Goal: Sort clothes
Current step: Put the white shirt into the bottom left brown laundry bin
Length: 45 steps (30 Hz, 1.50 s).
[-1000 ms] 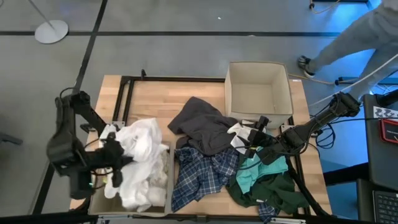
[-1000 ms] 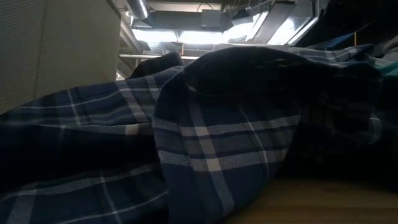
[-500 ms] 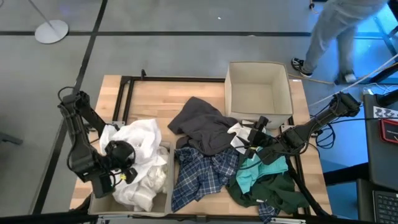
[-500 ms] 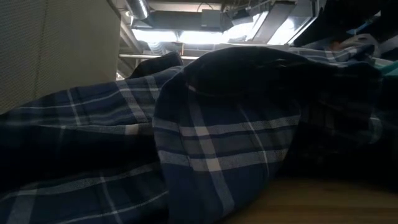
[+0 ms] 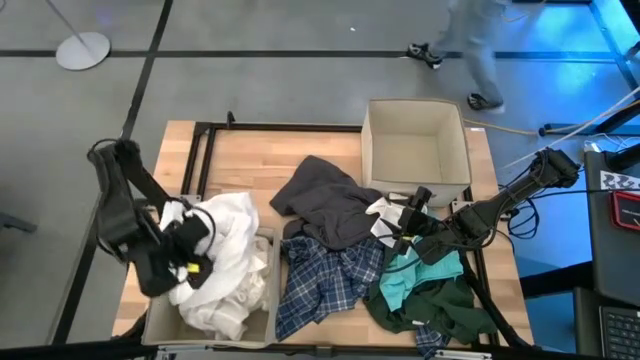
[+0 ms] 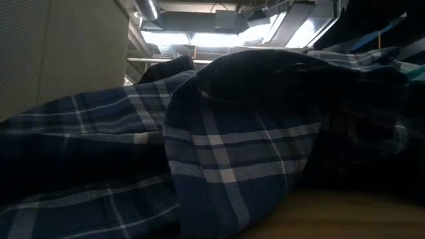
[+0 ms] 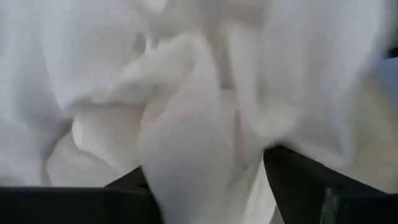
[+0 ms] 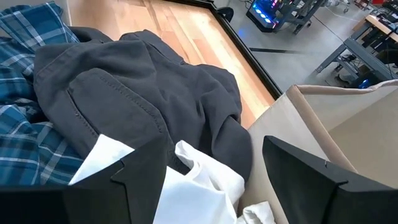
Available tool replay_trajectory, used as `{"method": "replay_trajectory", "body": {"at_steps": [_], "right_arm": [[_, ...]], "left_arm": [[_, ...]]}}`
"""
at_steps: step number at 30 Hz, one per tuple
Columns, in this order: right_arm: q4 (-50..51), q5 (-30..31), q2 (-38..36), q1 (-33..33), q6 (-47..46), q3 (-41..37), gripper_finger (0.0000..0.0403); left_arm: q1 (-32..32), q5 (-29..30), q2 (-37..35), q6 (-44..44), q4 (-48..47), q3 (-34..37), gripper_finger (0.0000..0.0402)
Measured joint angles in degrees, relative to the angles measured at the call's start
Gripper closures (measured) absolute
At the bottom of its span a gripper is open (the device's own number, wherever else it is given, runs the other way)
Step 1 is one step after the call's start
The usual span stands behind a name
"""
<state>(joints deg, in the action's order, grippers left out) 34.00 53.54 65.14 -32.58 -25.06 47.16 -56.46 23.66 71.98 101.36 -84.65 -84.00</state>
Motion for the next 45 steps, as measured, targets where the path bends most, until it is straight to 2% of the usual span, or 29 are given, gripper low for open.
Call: {"method": "replay_trajectory", "body": {"at_steps": [8, 10, 15, 17, 21, 30, 39, 45], "right_arm": [[0.2, -0.1, 0.0, 0.0, 0.0, 0.0, 0.0139], [0.4, -0.1, 0.0, 0.0, 0.0, 0.0, 0.0139], [0.3, 0.4, 0.1, 0.0, 0.8, 0.0, 0.0139], [0.3, 0.4, 0.5, 0.0, 1.4, 0.0, 0.0139], [0.3, 0.4, 1.5, 0.0, 1.5, 0.0, 0.0139], [0.0, 0.5, 5.7, 0.0, 3.0, 0.0, 0.0139], [-0.1, 0.5, 6.0, 0.0, 4.7, 0.0, 0.0139], [-0.1, 0.4, 6.0, 0.0, 4.8, 0.0, 0.0139]], "left_arm": [[0.0, 8.2, -4.7, -3.5, -0.6, -5.4, 0.0192], [0.3, 12.3, -5.0, -3.9, -1.2, -5.5, 0.0192], [5.9, 23.9, -4.0, -5.5, -5.3, -5.1, 0.0192], [9.6, 24.9, -3.2, -8.4, -5.5, -4.2, 0.0192], [17.9, 22.2, -1.7, -13.3, -5.3, -2.1, 0.0192], [33.8, 8.7, -1.3, -20.3, -3.3, 4.1, 0.0192], [42.5, -2.0, -1.3, -32.8, 8.5, 10.3, 0.0192], [45.2, -6.9, -1.3, -35.8, 8.9, 13.9, 0.0193]]}}
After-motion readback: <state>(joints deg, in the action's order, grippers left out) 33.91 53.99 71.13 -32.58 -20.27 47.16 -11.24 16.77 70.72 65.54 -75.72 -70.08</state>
